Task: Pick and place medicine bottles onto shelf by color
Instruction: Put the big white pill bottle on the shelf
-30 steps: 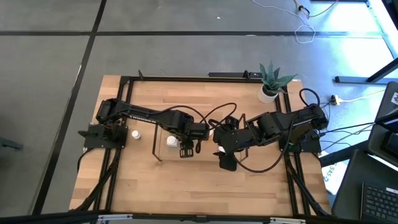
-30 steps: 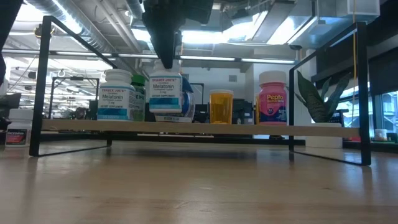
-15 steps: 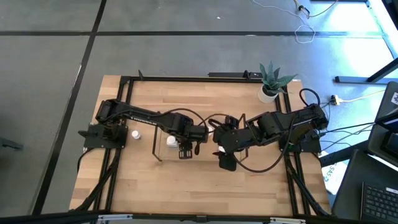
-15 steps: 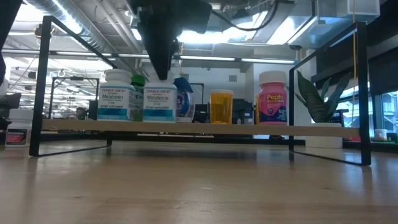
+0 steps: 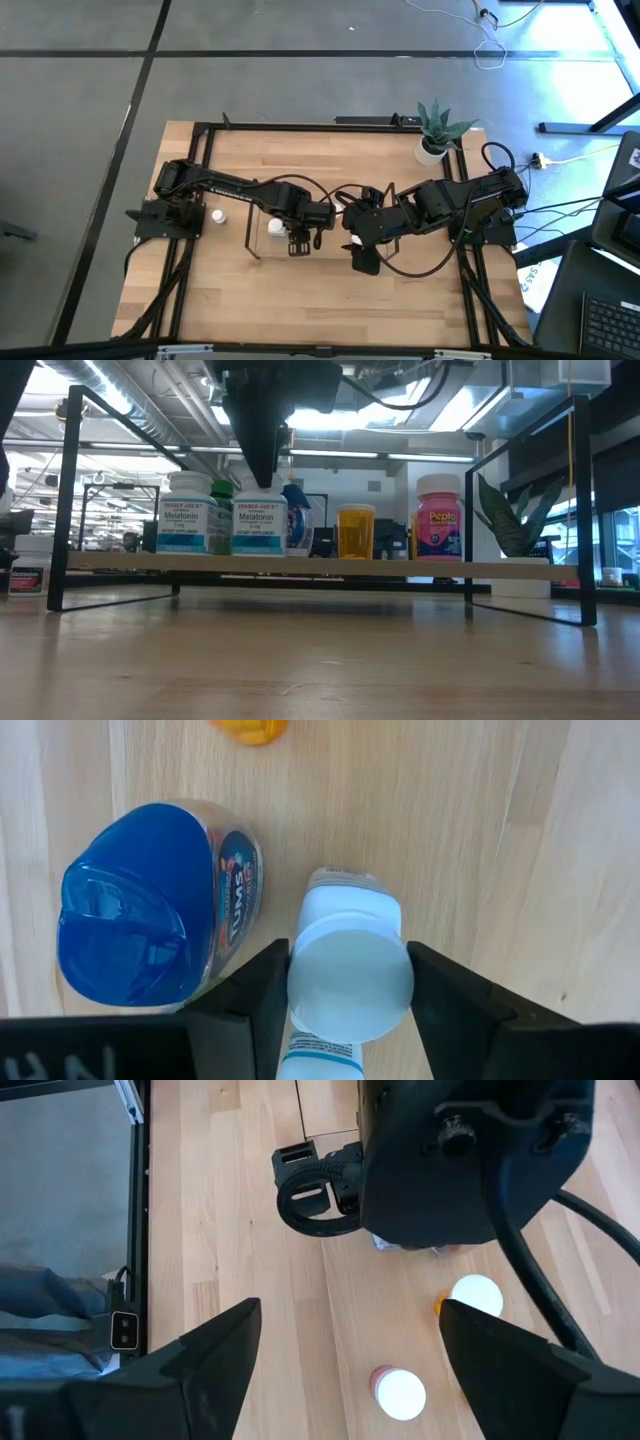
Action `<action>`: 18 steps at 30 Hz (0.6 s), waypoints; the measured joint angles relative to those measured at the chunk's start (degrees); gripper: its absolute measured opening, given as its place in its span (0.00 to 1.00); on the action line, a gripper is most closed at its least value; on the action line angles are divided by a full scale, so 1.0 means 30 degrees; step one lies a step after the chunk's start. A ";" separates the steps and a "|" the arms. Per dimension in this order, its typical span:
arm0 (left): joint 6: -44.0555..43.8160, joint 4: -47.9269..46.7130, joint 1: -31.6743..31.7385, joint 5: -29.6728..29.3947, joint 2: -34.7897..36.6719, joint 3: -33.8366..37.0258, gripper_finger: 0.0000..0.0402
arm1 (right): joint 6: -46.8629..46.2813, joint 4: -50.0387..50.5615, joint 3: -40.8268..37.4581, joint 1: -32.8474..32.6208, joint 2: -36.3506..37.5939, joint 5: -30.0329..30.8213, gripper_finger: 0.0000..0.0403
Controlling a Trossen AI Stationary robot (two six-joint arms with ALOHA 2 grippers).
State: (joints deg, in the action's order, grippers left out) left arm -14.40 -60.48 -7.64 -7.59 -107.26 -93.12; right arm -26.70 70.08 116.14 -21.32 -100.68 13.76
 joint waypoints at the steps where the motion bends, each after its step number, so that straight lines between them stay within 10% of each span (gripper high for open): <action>1: 0.0166 0.0005 0.0000 -0.0010 0.0000 0.0000 0.42 | 0.0007 0.0000 0.0000 0.0000 0.0000 0.0000 0.76; 18: 0.0498 -0.0017 -0.0007 -0.0068 -0.0007 0.0007 0.48 | 0.0008 0.0004 0.0000 0.0000 0.0000 -0.0007 0.76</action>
State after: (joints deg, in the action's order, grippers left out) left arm -12.91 -60.53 -7.66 -7.79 -107.28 -93.10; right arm -26.67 70.10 116.14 -21.32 -100.68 13.74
